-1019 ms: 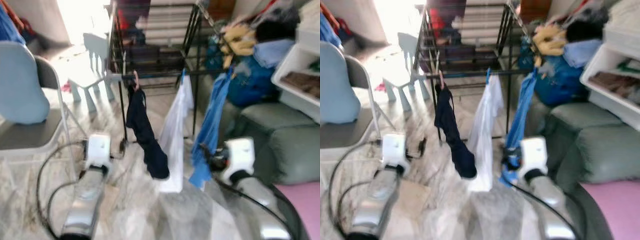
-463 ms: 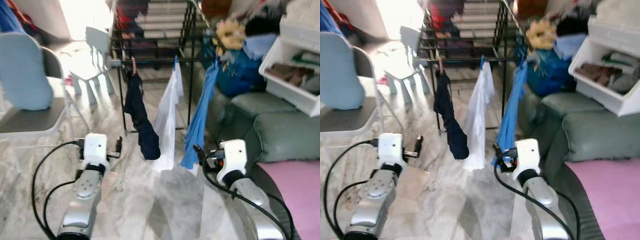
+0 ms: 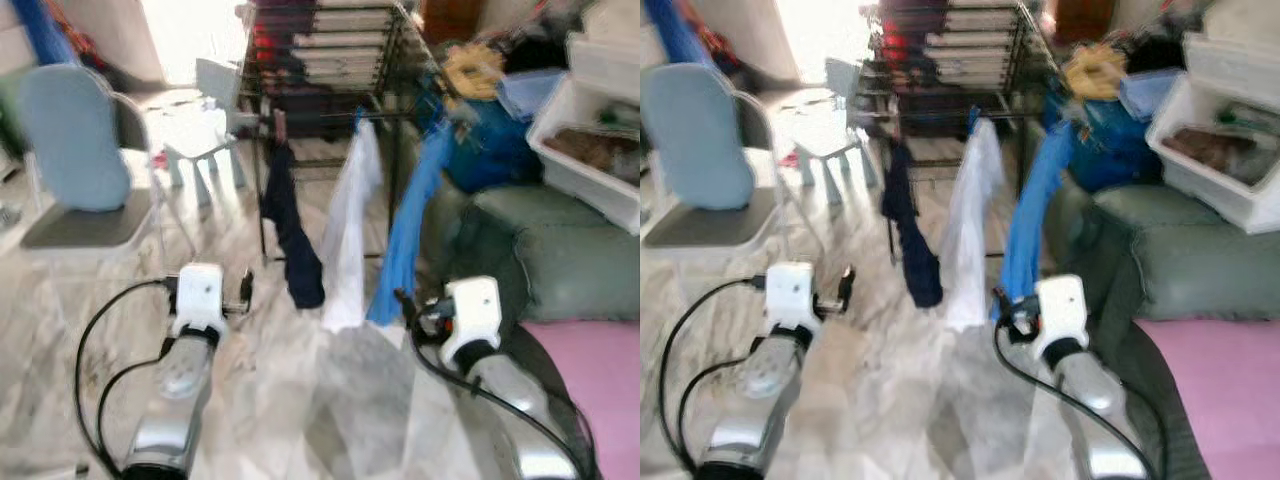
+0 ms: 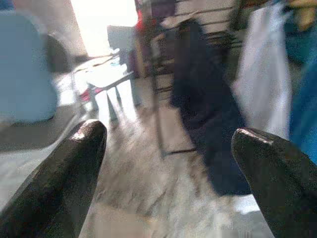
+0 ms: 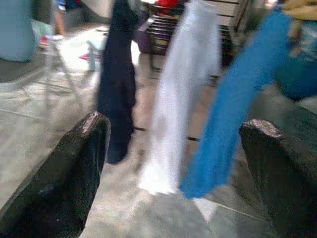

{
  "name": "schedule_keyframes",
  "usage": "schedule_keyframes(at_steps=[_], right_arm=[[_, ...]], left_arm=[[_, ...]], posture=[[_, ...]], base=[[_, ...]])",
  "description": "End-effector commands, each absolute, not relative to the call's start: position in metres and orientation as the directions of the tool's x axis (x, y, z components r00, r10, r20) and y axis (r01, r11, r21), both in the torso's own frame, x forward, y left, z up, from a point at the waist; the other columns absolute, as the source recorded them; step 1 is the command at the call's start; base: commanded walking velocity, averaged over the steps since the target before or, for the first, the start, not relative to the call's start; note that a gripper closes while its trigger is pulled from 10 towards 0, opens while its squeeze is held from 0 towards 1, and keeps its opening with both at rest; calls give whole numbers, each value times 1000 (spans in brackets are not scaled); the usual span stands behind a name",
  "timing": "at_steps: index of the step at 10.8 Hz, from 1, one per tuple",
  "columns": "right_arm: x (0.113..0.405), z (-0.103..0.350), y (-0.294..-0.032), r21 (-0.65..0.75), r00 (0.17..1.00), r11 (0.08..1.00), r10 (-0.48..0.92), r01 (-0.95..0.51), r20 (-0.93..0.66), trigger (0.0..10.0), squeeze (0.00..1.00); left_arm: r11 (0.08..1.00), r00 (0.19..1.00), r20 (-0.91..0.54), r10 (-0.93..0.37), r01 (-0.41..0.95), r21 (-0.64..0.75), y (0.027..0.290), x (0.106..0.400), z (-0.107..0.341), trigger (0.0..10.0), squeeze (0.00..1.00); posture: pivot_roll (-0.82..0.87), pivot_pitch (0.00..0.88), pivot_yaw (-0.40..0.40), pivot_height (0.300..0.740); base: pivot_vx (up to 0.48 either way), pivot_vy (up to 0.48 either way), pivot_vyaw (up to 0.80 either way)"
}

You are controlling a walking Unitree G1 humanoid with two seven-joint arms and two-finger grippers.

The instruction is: Hang hanger

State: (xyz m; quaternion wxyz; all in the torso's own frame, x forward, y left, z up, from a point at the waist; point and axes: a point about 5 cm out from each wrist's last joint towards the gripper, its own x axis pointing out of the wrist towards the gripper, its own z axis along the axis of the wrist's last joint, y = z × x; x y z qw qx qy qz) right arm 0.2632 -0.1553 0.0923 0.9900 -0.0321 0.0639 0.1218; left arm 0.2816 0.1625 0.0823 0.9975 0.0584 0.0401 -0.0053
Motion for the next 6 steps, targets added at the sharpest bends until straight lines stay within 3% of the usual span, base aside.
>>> schedule_keyframes(at_steps=[1,2,6], right_arm=[[267,96,-151,-58,960,964,252,-261,-120,10000,0],[267,96,-151,-60,961,964,249,-257,-120,10000,0],[269,100,-161,-67,983,984,162,-168,-82,10000,0]], left_arm=[[992,998,-68,11,-2,129,166,283,86,10000,0],[991,998,-68,13,-4,130,167,284,86,10000,0],[996,995,-98,16,-7,92,175,278,84,10000,0]], posture=[[-142,0,14,740],[-142,0,15,740],[-143,0,26,740]], base=[[0,0,800],[0,0,800],[0,0,0]])
